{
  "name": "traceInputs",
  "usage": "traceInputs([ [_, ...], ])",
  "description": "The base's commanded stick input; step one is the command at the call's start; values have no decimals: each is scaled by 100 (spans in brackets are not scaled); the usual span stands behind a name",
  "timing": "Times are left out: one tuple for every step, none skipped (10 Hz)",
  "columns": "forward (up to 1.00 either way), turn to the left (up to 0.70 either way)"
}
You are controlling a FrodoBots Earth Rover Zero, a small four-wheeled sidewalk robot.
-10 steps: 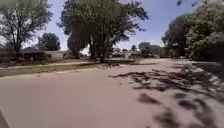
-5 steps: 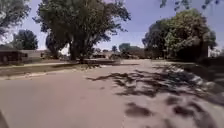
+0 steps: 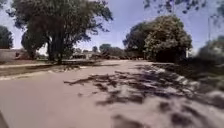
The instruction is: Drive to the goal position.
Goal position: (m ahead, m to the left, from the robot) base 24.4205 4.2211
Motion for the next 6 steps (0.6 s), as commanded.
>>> traceInputs([
  [70, 0],
  [70, 0],
  [70, 0],
  [70, 0],
  [70, 0],
  [70, 0],
])
